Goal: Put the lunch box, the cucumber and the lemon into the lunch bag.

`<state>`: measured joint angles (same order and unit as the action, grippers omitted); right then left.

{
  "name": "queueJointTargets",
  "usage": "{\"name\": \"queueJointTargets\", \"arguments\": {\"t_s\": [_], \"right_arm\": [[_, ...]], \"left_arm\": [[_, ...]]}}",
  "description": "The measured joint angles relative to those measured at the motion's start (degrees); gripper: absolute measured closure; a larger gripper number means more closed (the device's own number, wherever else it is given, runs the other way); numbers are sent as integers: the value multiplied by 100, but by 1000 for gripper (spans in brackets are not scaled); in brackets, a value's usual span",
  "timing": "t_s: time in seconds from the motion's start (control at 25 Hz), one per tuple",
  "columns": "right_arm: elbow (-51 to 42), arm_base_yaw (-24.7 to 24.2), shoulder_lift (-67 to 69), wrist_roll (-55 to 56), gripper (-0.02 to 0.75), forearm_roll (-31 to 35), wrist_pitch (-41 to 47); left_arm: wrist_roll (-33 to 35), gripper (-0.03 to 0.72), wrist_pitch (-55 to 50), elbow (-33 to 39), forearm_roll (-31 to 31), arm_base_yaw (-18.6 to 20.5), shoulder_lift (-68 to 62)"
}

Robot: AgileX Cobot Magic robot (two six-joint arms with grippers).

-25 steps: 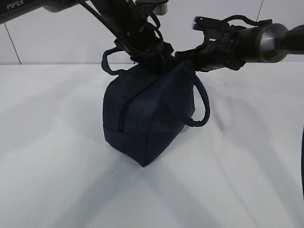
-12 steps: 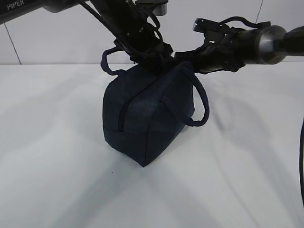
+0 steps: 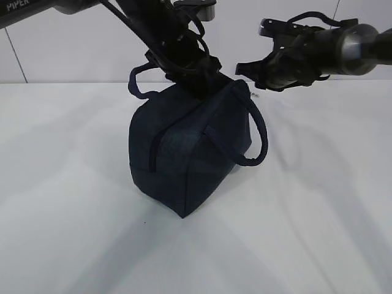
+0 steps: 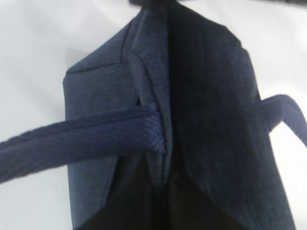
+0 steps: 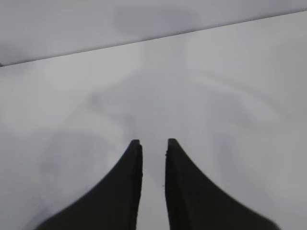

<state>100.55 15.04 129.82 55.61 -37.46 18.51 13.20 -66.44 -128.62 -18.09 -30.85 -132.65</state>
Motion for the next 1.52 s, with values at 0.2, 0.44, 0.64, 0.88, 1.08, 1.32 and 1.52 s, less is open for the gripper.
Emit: {"name": "queueJointTargets", "arguments": {"t_s": [0.2, 0.44, 0.64, 0.88, 1.08, 1.32, 1.52], "right_arm": [[0, -134, -219, -12, 479, -99, 341], [0, -134, -793, -330, 408, -299, 653], [0, -123, -1215, -2067, 409, -343, 1394], [0, -100, -1495, -3719, 466, -329, 2450], [13, -100, -1889, -3893, 489, 125, 3420], [99, -100, -2329, -4422, 491, 1216, 4607], [126, -100, -2440, -4459, 491, 1615, 5187]], "left_arm": [[-66, 673, -240, 0, 119, 0, 20], [-109, 422, -316, 0, 150, 0, 20], [-109, 263, -378, -66, 173, 0, 20], [-121, 247, -445, -493, 173, 0, 34], [-294, 253, -457, -555, 173, 0, 66], [-550, 263, -470, -555, 148, 0, 132], [-713, 263, -482, -555, 422, 0, 424]]}}
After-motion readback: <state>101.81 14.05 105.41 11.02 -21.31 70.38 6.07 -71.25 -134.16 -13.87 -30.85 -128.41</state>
